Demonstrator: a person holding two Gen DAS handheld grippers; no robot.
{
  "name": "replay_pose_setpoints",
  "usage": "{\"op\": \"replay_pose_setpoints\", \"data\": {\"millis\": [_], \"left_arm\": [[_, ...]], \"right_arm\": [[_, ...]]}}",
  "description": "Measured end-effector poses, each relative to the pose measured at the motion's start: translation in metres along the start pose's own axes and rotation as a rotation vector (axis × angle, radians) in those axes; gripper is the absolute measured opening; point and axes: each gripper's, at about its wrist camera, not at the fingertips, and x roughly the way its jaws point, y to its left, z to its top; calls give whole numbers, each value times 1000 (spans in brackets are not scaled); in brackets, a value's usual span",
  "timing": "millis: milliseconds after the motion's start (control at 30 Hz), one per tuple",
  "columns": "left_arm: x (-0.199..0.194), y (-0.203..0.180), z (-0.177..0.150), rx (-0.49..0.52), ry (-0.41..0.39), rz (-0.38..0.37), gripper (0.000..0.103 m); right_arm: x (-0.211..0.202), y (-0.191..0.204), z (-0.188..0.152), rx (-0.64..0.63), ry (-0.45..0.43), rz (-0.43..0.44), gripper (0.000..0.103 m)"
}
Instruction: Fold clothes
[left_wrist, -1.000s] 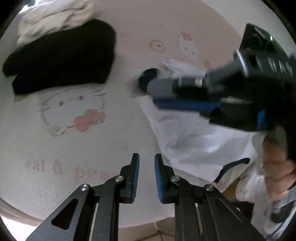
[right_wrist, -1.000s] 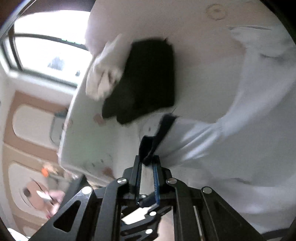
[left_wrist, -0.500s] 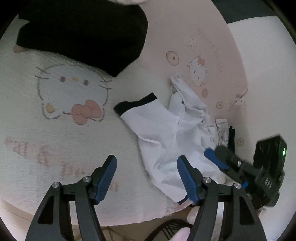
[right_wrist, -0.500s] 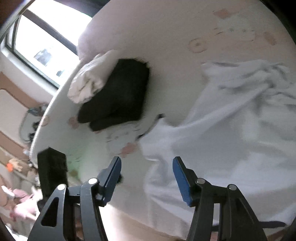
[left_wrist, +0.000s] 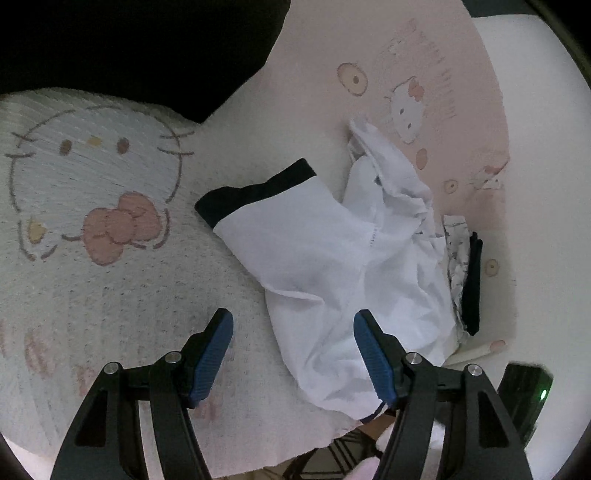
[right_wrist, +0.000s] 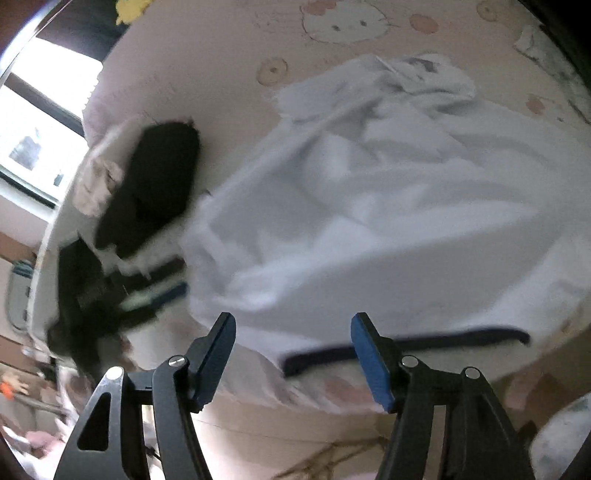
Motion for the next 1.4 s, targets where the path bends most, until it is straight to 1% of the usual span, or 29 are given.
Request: {"op": "replay_pose_setpoints", "data": {"millis": [67,167,267,367,500,533,567,600,667,700,733,767,800,833,867,900,933,1000,1067,1167,1300,1367,1400], "left_arm": [[2,-1,1,3,3,5,66],[2,-6,0,32,3,27,66],[1,-9,-4,55,-5,56,66],[2,-8,-9,58,4,47,66],[5,-12,-14,96,-5,75,65],[5,-14,-15,112,-6,79,64],[6,-16,-17,128,-4,83,57],[7,-18,-18,141,0,87,54],[13,-21,-23,153,16,101,43],[15,-23,-26,160,21,108,42],[16,-24,-29,170,11,114,38],[16,-26,-32,182,2,122,31],[17,-28,-36,195,-2,138,25],[17,-29,-39,203,-1,150,17],[17,-29,-42,202,4,152,13],[17,-29,-45,200,7,153,12],[16,-29,-49,199,7,151,9],[12,-29,-54,208,-1,159,8],[9,-29,-59,223,-19,194,7],[1,-25,-61,242,-46,247,7],[-7,-14,-54,196,-34,215,7],[-8,-19,-53,215,-34,205,7],[-9,-22,-52,226,-35,202,7]], "right_arm": [[6,-5,-10,16,21,2,64],[18,-9,-20,48,56,44,64],[29,-7,-26,30,82,87,64],[35,-5,-27,15,79,111,64],[43,-4,-23,13,49,129,64],[44,-2,-22,7,39,128,64],[46,1,-21,-11,39,116,64],[48,5,-19,-30,40,103,64],[54,14,-19,-83,37,54,64],[55,19,-19,-110,26,26,63],[56,24,-20,-136,14,-3,61],[57,30,-21,-163,2,-31,47],[59,33,-22,-186,-4,-87,28],[60,34,-22,-200,-10,-126,23],[60,35,-23,-208,-10,-132,20],[60,36,-23,-208,-7,-127,14],[58,35,-23,-199,-7,-126,13],[55,33,-25,-179,-5,-126,11],[52,30,-28,-159,0,-130,11],[46,26,-31,-149,9,-124,10],[48,17,-36,-126,71,-67,10],[48,16,-40,-138,74,-47,10],[45,17,-41,-144,62,-35,10]]}}
